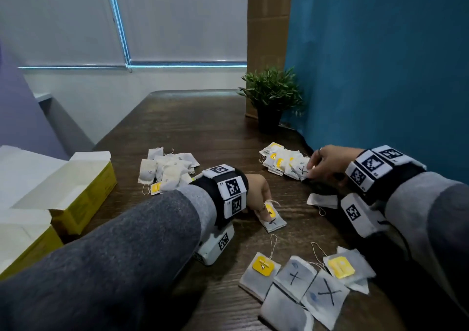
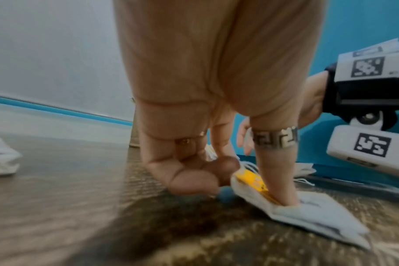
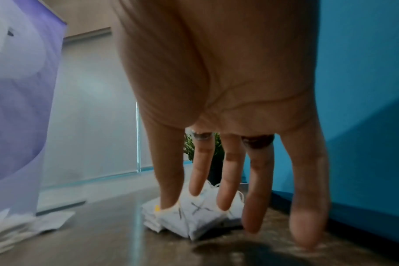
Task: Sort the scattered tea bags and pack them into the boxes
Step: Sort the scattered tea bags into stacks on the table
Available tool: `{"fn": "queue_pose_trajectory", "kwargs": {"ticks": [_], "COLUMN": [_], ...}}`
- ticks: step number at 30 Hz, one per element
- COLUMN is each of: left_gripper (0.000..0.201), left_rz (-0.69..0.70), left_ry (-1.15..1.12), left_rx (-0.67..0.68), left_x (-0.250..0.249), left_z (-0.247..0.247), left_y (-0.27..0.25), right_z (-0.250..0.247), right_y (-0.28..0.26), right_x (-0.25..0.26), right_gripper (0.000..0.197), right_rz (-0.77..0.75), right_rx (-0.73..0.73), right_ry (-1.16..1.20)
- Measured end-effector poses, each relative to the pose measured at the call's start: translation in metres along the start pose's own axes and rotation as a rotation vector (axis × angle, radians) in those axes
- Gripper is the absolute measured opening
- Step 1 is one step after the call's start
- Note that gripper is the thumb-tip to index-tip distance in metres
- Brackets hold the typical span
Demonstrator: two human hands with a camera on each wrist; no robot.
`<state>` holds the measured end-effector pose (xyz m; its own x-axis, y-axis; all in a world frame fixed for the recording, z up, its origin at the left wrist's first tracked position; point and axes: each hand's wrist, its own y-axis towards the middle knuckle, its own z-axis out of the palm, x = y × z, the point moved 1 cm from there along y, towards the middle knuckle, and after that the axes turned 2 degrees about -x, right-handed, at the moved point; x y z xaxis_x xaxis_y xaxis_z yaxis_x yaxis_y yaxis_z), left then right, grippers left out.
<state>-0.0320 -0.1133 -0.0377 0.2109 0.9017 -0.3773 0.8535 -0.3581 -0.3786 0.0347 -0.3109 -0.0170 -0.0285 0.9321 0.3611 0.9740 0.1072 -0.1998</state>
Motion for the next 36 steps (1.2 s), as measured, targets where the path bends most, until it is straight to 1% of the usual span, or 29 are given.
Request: {"fn": "queue_pose_trajectory", "kwargs": {"ticks": [2,4,5,7,10,11,13,15,16,18,19,20,22,23,25,26,27,28,30,31,33,34,36], "left_gripper": [0.023,0.024,0.024,0.019,0.017,0.016,0.018,0.023,0.027,0.034,0.036,0.037,0.034,0.031,0.022,0.015,0.007,0.006,0.012,0.020,0.040,0.046,0.049], "left_rz": [0.000,-0.008,-0.013,-0.010,0.067,0.087,0.117,0.128,0.129,0.118,0.101,0.078,0.039,0.025,0.007,-0.002,-0.013,-0.012,0.020,0.024,0.024,0.023,0.033], "left_ry": [0.068,0.053,-0.005,-0.231,-0.646,-0.752,-0.954,-1.145,-1.210,-1.321,-1.384,-1.444,-1.494,-1.474,-1.356,-1.229,-1.034,-0.779,-0.326,-0.171,0.093,0.189,0.255], "left_rx": [-0.034,-0.091,-0.124,-0.177,-0.259,-0.294,-0.353,-0.358,-0.356,-0.363,-0.362,-0.352,-0.303,-0.267,-0.193,-0.157,-0.128,-0.094,-0.001,0.027,0.024,0.012,0.035], "left_x": [0.002,0.008,0.012,0.023,0.038,0.044,0.053,0.061,0.063,0.066,0.067,0.067,0.067,0.065,0.056,0.049,0.041,0.033,0.019,0.013,0.005,0.000,-0.006], "left_z": [-0.002,-0.005,-0.006,-0.008,-0.007,-0.007,-0.007,-0.006,-0.006,-0.005,-0.003,-0.002,-0.001,0.000,0.004,0.007,0.010,0.014,0.024,0.029,0.037,0.040,0.042], "left_y": [-0.005,-0.012,-0.016,-0.025,-0.044,-0.052,-0.066,-0.078,-0.084,-0.092,-0.095,-0.097,-0.100,-0.102,-0.103,-0.104,-0.105,-0.106,-0.103,-0.100,-0.093,-0.091,-0.084], "right_z": [0.006,0.013,0.016,0.021,0.021,0.019,0.015,0.013,0.014,0.020,0.023,0.025,0.028,0.029,0.033,0.035,0.037,0.038,0.041,0.044,0.052,0.056,0.063], "right_y": [-0.009,-0.019,-0.021,-0.027,-0.033,-0.035,-0.040,-0.046,-0.051,-0.063,-0.068,-0.074,-0.085,-0.089,-0.096,-0.099,-0.101,-0.104,-0.109,-0.112,-0.116,-0.118,-0.119], "right_x": [-0.005,-0.008,-0.009,-0.010,-0.005,-0.001,0.007,0.018,0.026,0.041,0.047,0.052,0.059,0.061,0.061,0.060,0.058,0.057,0.057,0.059,0.061,0.062,0.061], "right_gripper": [0.036,0.045,0.048,0.046,0.025,0.021,0.021,0.022,0.022,0.021,0.021,0.022,0.024,0.024,0.023,0.024,0.026,0.028,0.032,0.034,0.039,0.039,0.034], "right_rz": [0.042,0.073,0.080,0.070,-0.025,-0.073,-0.177,-0.282,-0.326,-0.399,-0.396,-0.388,-0.412,-0.424,-0.392,-0.382,-0.379,-0.378,-0.368,-0.352,-0.355,-0.369,-0.396], "right_rx": [0.106,0.187,0.210,0.242,0.255,0.244,0.170,0.109,0.120,0.230,0.293,0.337,0.362,0.357,0.356,0.387,0.436,0.488,0.602,0.637,0.629,0.613,0.602], "right_ry": [-0.071,-0.107,-0.111,-0.116,-0.219,-0.247,-0.210,-0.044,0.093,0.487,0.689,0.824,0.896,0.881,0.785,0.691,0.552,0.385,0.115,0.004,-0.210,-0.276,-0.331]}}
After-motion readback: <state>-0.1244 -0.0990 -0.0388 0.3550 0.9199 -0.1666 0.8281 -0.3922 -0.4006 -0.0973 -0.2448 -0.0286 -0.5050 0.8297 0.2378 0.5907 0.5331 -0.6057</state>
